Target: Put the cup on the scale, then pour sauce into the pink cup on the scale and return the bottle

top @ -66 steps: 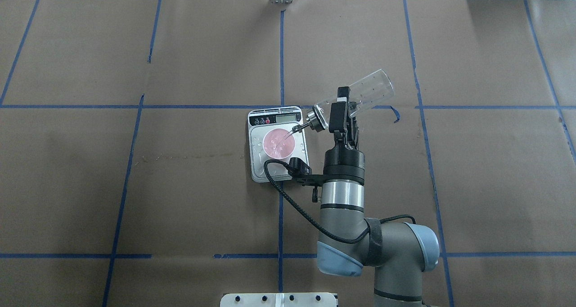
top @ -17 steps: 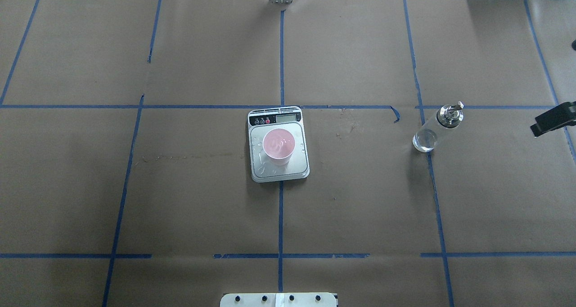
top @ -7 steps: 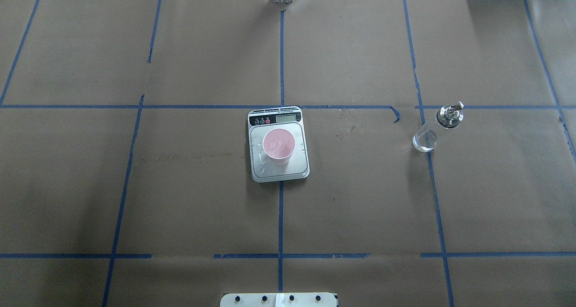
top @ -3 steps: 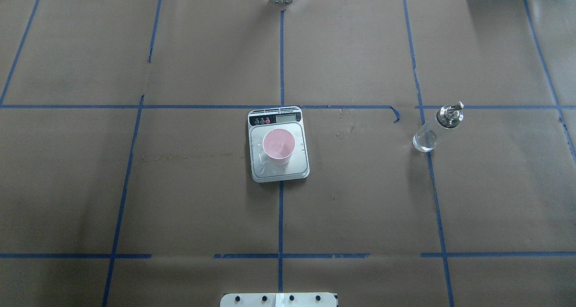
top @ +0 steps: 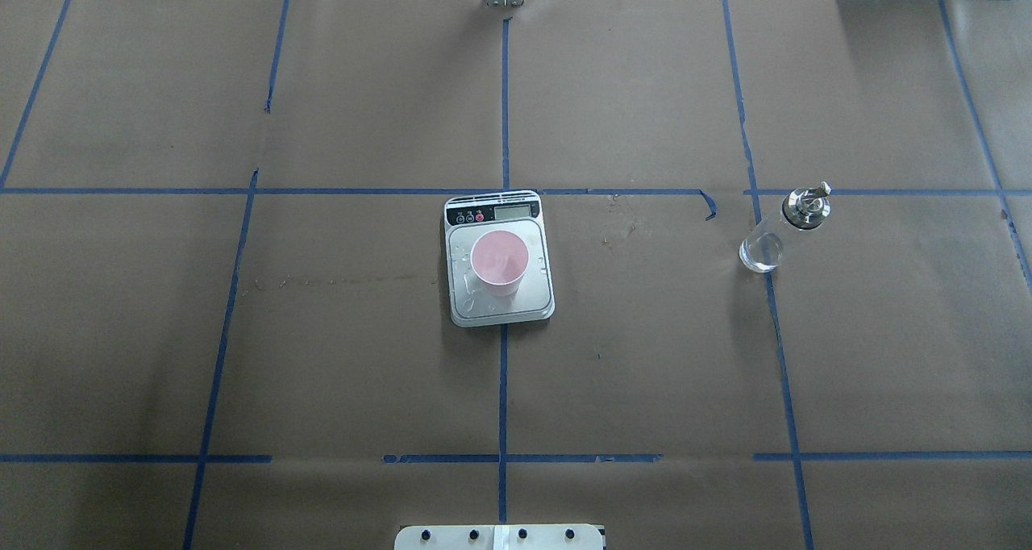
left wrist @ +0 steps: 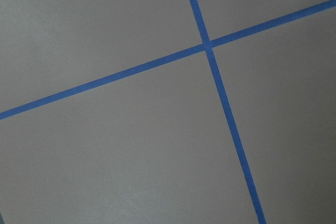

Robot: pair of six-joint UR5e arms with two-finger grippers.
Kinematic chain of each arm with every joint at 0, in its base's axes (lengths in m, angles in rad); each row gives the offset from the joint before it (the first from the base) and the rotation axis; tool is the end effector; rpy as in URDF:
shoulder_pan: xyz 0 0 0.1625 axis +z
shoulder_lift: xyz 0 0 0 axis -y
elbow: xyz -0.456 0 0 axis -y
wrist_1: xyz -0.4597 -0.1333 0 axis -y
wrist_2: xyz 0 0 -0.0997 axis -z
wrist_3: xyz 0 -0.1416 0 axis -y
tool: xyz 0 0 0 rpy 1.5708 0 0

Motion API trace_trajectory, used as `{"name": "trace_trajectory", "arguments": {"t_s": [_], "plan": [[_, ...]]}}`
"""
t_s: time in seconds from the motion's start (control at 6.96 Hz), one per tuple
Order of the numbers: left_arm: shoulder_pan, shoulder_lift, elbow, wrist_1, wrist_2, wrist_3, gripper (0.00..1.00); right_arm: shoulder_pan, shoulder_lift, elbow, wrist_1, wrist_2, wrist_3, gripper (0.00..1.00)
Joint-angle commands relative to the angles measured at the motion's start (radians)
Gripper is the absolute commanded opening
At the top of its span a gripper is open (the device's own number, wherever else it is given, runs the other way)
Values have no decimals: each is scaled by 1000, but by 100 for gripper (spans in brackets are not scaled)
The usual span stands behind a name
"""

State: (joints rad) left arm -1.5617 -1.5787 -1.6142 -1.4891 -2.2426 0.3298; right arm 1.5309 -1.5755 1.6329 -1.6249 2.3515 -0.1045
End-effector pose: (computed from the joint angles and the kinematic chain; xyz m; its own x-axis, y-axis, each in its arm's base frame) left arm -0.0401 -0.5594 0.7087 0.7377 0.3125 -0.5984 -0.2621 0.9494 0.1727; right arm 0.0114 -0.5577 0.6924 0.7017 -0.1347 0.6996 0.1137 0.9906 0.0767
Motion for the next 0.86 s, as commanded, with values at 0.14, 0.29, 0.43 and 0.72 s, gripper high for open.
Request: {"name": "trace_trajectory", "arguments": {"t_s": [0.14,0.29,0.43,0.72], "plan": [[-1,0,3,-2,-3,-2,100,0,2,-1,2,0,0,100],[-3,0,7,-3,-2,-3,100,0,2,1,2,0,0,100],[-1,0,10,-7,-2,-3,100,0,2,2,2,0,0,100],[-1,0,13,-8,-2,-3,100,0,3,2,2,0,0,100]]}}
